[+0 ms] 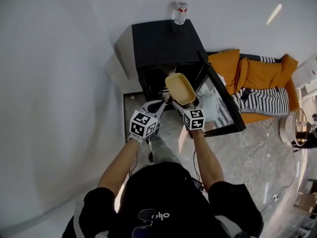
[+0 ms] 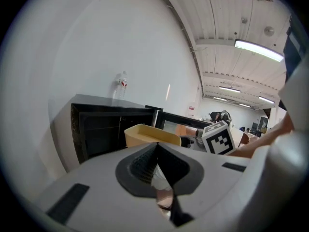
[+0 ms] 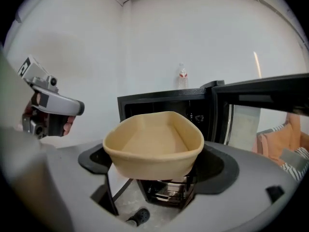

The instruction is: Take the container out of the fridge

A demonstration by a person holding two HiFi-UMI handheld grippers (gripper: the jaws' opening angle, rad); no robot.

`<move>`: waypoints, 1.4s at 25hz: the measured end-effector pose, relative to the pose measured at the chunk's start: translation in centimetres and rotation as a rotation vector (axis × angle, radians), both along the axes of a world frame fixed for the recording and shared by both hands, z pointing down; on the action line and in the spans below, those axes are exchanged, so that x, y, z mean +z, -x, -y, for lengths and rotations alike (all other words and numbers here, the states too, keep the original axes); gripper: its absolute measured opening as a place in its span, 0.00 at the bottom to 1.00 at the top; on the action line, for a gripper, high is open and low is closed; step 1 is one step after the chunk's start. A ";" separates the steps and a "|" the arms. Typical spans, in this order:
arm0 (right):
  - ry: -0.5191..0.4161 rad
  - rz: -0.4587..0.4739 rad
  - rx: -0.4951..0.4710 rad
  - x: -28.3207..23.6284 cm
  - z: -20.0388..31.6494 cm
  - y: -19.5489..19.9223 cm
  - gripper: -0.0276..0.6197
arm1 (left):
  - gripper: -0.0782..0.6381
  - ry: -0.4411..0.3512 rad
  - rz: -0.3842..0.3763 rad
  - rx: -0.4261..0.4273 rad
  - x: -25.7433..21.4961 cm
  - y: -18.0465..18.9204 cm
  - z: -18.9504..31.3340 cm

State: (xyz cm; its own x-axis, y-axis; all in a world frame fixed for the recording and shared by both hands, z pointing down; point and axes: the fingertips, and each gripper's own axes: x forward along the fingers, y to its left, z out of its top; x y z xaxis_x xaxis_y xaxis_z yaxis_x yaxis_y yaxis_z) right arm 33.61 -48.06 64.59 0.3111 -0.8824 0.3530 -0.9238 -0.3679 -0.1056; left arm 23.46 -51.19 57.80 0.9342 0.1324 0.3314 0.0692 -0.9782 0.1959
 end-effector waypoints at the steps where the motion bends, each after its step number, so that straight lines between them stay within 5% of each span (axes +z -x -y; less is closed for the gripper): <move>1: -0.003 -0.003 -0.006 -0.6 -0.6 0.6 0.85 | 0.11 -0.003 -0.004 -0.003 -0.3 0.5 -0.5; 11: -0.024 -0.035 -0.098 -4.9 -5.3 6.5 0.85 | 0.11 -0.034 -0.053 -0.093 -2.9 6.7 -3.4; 22: -0.038 -0.047 -0.249 -7.5 -9.3 8.4 0.85 | 0.11 -0.044 -0.066 -0.311 -4.0 13.0 -5.3; 35: -0.039 -0.053 -0.530 -9.2 -18.3 10.0 0.85 | 0.11 -0.038 -0.095 -0.591 -4.7 15.2 -17.3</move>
State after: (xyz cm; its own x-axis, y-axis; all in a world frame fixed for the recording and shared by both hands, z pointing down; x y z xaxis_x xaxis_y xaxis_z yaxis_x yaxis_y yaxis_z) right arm 23.60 -29.75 55.41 -0.1645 -0.9355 0.3127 -0.9864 0.1541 -0.0578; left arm 8.27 -33.91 53.12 0.8715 -0.4292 0.2374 -0.4736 -0.8622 0.1796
